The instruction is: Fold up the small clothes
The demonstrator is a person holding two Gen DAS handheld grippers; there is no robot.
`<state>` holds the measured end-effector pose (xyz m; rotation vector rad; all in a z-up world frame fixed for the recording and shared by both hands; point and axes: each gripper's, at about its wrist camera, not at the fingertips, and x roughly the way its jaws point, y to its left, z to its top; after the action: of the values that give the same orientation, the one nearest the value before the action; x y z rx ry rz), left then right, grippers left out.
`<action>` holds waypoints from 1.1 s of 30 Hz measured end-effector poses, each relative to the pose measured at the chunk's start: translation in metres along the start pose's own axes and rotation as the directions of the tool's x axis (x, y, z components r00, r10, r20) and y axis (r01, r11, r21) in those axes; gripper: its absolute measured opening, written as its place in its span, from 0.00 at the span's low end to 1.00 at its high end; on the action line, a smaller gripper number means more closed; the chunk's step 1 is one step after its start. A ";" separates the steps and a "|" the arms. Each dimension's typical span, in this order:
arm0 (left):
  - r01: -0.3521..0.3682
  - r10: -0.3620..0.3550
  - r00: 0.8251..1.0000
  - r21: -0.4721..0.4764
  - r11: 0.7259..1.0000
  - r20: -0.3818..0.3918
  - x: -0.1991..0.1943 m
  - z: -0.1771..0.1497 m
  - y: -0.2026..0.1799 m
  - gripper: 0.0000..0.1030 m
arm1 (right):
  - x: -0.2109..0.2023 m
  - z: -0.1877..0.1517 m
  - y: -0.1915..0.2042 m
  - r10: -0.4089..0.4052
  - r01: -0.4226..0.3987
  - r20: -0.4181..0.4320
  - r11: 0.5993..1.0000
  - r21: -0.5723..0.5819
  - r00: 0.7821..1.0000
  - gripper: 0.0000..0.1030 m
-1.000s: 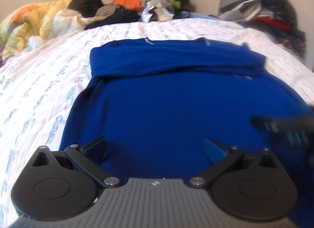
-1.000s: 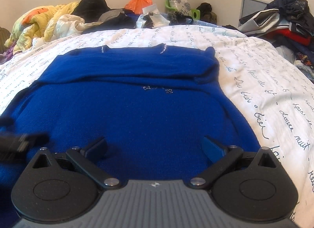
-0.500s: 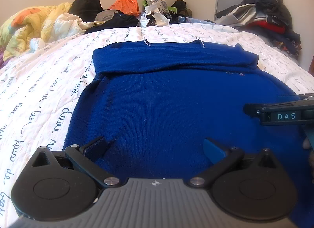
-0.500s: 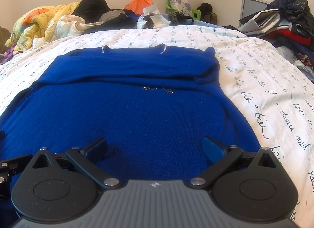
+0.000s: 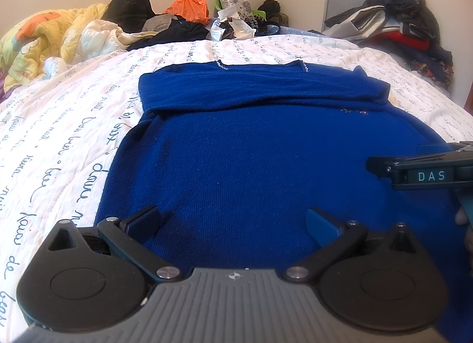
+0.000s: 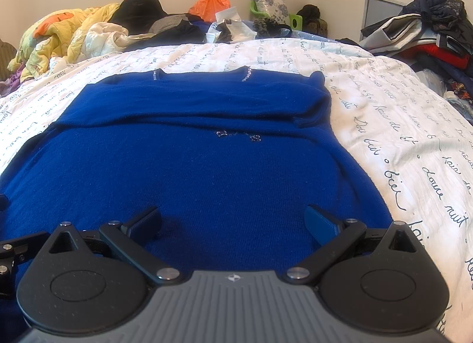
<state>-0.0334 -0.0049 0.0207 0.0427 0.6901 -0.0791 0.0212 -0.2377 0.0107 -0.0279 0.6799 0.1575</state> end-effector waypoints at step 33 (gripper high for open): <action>0.053 -0.055 0.998 -0.084 0.995 -0.025 -0.053 -0.015 0.032 1.00 | -0.097 -0.033 -0.039 0.202 -0.191 -0.067 0.971 0.143 0.977 1.00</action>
<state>-0.0813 0.0315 0.0435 -0.0548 0.7210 -0.1016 -0.0679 -0.2918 0.0444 0.1655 0.7730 0.3016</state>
